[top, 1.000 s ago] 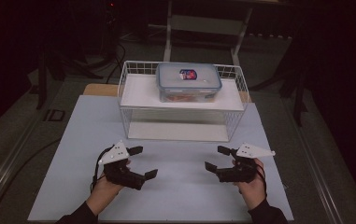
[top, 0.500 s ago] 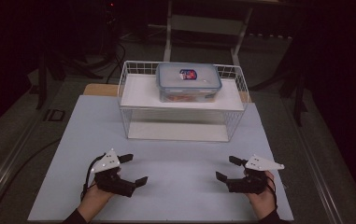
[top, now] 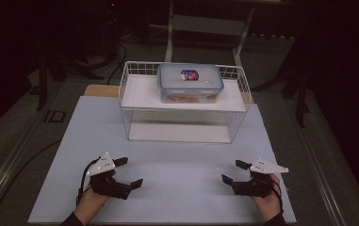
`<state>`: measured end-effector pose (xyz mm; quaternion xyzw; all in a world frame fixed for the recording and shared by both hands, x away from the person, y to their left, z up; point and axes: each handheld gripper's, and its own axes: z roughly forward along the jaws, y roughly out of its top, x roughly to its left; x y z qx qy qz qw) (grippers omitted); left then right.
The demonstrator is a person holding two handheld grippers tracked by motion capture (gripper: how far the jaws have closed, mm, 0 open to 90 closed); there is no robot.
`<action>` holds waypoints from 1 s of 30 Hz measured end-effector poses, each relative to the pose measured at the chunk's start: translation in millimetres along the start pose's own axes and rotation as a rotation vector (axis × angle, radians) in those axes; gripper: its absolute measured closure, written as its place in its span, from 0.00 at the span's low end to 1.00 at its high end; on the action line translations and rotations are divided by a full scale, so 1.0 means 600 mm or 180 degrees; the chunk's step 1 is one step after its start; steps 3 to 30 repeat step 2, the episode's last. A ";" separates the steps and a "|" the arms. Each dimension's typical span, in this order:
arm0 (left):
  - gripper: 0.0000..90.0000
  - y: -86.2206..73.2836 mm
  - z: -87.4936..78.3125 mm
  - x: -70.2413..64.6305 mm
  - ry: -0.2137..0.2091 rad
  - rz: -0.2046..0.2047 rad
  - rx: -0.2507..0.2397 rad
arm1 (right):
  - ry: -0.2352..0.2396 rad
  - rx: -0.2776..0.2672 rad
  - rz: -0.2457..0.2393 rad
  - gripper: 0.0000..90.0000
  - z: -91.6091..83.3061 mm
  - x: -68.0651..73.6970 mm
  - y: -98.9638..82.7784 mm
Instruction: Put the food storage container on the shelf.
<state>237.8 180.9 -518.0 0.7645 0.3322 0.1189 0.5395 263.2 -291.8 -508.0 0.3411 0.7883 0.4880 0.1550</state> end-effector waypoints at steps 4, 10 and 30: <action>0.00 -0.001 0.001 0.001 -0.0010 -0.0016 0.0000 | 0.0002 0.0005 -0.0002 0.17 0.001 0.000 0.000; 0.00 -0.001 0.001 0.001 -0.0010 -0.0016 0.0000 | 0.0002 0.0005 -0.0002 0.17 0.001 0.000 0.000; 0.00 -0.001 0.001 0.001 -0.0010 -0.0016 0.0000 | 0.0002 0.0005 -0.0002 0.17 0.001 0.000 0.000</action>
